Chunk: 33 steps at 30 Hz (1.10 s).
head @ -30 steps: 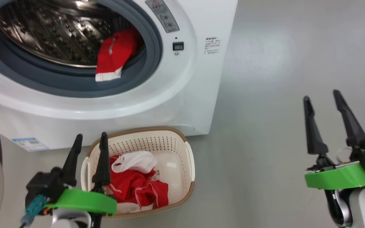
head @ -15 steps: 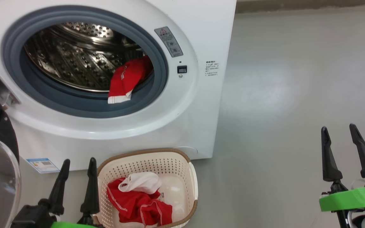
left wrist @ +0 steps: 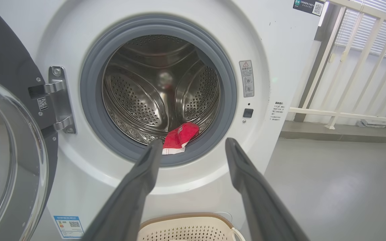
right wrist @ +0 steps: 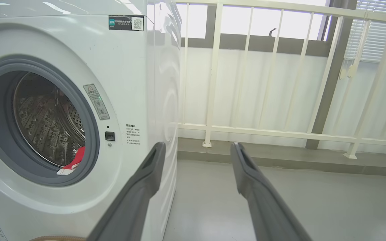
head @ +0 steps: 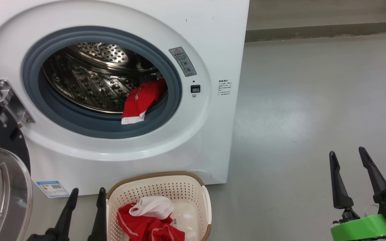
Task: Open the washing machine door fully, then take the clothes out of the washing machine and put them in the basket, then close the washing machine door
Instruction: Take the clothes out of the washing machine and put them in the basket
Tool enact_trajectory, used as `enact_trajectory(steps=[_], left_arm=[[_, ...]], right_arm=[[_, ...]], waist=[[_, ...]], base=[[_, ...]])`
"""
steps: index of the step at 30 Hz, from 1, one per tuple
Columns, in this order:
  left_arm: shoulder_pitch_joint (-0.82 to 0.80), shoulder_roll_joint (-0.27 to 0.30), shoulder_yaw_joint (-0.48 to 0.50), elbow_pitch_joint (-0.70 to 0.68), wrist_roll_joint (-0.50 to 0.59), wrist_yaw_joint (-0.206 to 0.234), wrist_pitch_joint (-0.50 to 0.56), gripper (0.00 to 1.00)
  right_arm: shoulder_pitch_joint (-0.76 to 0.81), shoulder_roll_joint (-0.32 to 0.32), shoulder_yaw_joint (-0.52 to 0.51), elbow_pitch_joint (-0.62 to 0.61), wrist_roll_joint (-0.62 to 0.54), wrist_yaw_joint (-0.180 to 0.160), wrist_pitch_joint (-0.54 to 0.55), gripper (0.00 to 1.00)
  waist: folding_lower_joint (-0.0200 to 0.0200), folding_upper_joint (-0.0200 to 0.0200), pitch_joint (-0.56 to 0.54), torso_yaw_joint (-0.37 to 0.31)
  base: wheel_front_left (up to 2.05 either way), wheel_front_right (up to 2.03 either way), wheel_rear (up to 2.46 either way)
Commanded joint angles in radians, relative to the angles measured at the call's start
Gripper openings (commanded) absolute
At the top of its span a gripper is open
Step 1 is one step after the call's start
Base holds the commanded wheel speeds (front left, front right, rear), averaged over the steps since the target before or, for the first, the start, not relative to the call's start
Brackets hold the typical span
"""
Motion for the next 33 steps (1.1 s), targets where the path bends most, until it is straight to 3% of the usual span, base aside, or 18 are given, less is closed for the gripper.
enact_trajectory(steps=[1, 26, 33], left_arm=[[-0.018, 0.014, 0.032, -0.02, 0.007, -0.008, -0.009, 1.0], [-0.015, 0.012, 0.025, 0.018, 0.003, -0.024, -0.009, 1.0], [-0.087, 0.0, 0.028, 0.033, 0.026, 0.028, -0.009, 1.0]], right_arm=[[-0.016, -0.015, 0.03, -0.033, -0.01, 0.006, -0.005, 1.0], [0.002, -0.015, 0.091, -0.053, -0.017, 0.006, -0.005, 1.0], [-0.023, -0.015, 0.11, -0.068, -0.037, 0.006, -0.005, 1.0]], waist=[[-0.0001, 0.0, -0.001, 0.001], [-0.0001, 0.0, 0.001, 0.006], [-0.0001, 0.0, 0.068, 0.027]], base=[[0.0, 0.0, 0.0], [0.0, 0.0, 0.0], [0.0, 0.0, 0.0]])
